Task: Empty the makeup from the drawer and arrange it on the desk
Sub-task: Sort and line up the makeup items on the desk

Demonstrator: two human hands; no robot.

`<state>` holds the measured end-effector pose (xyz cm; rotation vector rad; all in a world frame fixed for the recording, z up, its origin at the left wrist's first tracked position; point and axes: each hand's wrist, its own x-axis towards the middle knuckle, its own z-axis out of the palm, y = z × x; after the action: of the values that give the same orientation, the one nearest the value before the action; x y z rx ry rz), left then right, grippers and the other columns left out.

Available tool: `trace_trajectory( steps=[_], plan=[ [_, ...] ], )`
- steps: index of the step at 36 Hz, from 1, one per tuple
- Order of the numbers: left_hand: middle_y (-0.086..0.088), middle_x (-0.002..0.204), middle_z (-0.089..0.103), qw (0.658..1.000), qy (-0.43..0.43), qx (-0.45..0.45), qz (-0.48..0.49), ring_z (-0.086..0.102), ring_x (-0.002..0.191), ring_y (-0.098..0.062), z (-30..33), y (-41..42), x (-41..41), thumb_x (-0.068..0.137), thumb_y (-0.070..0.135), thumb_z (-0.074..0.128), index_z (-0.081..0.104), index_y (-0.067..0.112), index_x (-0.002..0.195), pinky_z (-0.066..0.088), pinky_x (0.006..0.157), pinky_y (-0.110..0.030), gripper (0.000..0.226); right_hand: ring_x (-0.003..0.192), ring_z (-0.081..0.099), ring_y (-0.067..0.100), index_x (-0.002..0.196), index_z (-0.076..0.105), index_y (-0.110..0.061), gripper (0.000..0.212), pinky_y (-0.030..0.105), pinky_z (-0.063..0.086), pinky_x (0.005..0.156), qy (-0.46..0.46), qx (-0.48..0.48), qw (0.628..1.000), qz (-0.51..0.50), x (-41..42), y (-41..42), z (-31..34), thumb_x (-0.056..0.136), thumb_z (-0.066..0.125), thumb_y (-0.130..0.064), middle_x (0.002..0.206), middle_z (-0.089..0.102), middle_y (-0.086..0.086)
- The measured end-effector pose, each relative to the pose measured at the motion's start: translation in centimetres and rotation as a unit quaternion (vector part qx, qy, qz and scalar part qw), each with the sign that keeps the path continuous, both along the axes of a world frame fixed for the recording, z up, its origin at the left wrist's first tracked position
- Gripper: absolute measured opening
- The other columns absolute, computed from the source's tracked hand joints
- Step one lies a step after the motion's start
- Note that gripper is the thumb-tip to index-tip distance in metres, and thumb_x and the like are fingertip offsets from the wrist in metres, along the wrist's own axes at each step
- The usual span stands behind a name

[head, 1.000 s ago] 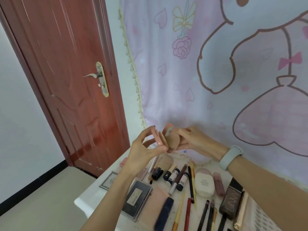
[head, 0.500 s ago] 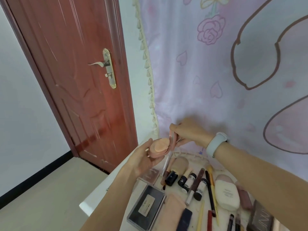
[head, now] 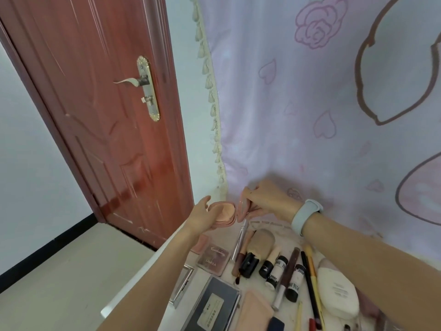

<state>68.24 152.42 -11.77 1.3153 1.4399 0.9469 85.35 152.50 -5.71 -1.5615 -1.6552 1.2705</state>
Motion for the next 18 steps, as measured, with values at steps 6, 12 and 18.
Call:
trace_trajectory(
  steps=[6, 12, 18],
  plan=[
    [0.017, 0.140, 0.035, 0.959, 0.171, 0.194, -0.113, 0.026, 0.138, -0.011, -0.4, -0.3, 0.5, 0.098, 0.021, 0.047, 0.052, 0.013, 0.132, 0.020, 0.115, -0.029, 0.035, 0.087, 0.068, 0.032, 0.061, 0.070, 0.003, 0.044, 0.036, 0.056, 0.085, 0.018, -0.007, 0.999, -0.027, -0.2, 0.8, -0.6, 0.089, 0.042, -0.014, 0.078, 0.070, 0.023],
    [0.002, 0.155, 0.019, 0.921, 0.285, 0.220, -0.150, 0.008, 0.141, -0.006, -2.6, 0.9, -0.8, 0.099, 0.026, 0.044, 0.038, 0.024, 0.142, 0.001, 0.106, -0.012, 0.043, 0.090, 0.068, 0.027, 0.075, 0.069, 0.014, 0.036, 0.033, 0.057, 0.081, 0.060, -0.026, 0.997, -0.044, 0.3, 1.0, -0.8, 0.085, 0.042, -0.007, 0.079, 0.070, 0.024],
    [0.004, 0.157, 0.002, 0.888, 0.363, 0.201, -0.200, -0.012, 0.143, -0.013, -3.1, 1.3, -0.8, 0.100, 0.037, 0.034, 0.022, 0.029, 0.147, -0.004, 0.116, -0.029, 0.049, 0.080, 0.069, 0.023, 0.075, 0.069, 0.013, 0.033, 0.031, 0.059, 0.073, 0.075, -0.038, 0.993, -0.078, 0.4, 1.2, -1.9, 0.085, 0.045, -0.008, 0.073, 0.069, 0.025]
  ],
)
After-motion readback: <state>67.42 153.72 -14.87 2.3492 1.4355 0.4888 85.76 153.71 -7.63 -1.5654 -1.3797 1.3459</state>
